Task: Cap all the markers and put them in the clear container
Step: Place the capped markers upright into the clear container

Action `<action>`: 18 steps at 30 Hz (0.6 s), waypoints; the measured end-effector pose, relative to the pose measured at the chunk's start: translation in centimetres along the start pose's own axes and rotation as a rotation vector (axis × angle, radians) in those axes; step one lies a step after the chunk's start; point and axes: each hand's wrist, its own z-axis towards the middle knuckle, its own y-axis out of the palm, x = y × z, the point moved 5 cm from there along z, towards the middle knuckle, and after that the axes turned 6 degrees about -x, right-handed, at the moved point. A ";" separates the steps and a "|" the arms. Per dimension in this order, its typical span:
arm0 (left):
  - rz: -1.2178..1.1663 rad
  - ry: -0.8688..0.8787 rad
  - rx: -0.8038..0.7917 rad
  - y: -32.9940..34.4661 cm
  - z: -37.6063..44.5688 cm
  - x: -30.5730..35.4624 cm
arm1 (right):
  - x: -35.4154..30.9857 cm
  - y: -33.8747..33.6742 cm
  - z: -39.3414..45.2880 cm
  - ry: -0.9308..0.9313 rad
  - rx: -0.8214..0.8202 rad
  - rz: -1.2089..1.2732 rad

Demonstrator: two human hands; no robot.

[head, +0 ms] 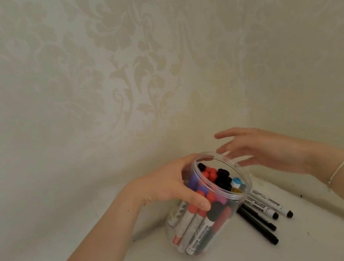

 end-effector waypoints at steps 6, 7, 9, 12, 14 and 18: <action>0.069 -0.031 0.022 -0.2 0.2 0.4 | 9.0 0.8 -0.1 0.588 -0.121 -0.741; 0.090 -0.038 0.054 -0.4 0.2 0.4 | 10.1 1.6 0.1 0.590 -0.123 -0.782; 0.110 -0.040 0.085 -0.5 0.3 0.5 | 11.3 2.3 1.2 0.486 -0.024 -0.924; 0.068 -0.055 0.051 -0.3 0.4 0.6 | 11.7 2.4 2.8 0.335 0.099 -1.004; 0.063 -0.090 0.038 -0.4 0.4 0.5 | 11.7 2.7 3.5 0.254 0.102 -1.032; 0.070 -0.103 0.019 -0.4 0.5 0.8 | 10.7 4.0 3.7 0.189 0.078 -1.097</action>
